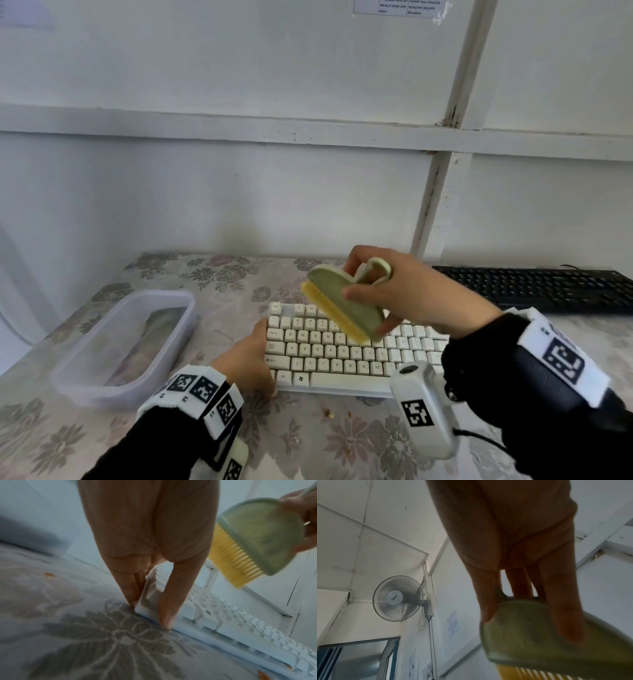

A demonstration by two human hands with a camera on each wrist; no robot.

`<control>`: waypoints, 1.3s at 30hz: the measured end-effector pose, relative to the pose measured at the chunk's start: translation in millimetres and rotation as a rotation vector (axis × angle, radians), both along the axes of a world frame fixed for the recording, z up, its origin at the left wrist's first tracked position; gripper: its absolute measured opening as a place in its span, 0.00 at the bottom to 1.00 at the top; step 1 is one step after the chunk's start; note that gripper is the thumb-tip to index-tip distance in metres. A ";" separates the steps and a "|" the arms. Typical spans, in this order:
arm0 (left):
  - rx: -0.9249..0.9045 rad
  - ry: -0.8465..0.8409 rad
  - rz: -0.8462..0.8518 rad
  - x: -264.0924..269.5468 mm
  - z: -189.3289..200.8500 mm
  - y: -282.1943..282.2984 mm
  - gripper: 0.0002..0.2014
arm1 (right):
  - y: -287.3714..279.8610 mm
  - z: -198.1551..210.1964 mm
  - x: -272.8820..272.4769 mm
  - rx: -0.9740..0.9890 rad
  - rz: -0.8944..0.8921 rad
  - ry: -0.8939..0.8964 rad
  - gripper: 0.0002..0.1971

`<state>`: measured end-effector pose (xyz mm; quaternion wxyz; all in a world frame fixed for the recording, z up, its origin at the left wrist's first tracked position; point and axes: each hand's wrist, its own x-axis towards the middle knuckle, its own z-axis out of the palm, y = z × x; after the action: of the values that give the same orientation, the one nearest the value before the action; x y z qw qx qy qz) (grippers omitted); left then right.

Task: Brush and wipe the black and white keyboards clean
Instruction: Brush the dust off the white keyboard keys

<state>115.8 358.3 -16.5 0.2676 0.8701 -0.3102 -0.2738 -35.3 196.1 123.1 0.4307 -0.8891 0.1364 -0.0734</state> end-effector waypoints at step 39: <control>0.028 0.009 -0.001 1.2 2.7 -1.8 0.51 | 38.6 -67.9 39.8 -0.057 -0.361 -0.177 0.04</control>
<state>117.0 356.5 -13.8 0.2565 0.8724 -0.3057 -0.2824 4.5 234.7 55.2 0.3954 -0.8522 0.2529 -0.2313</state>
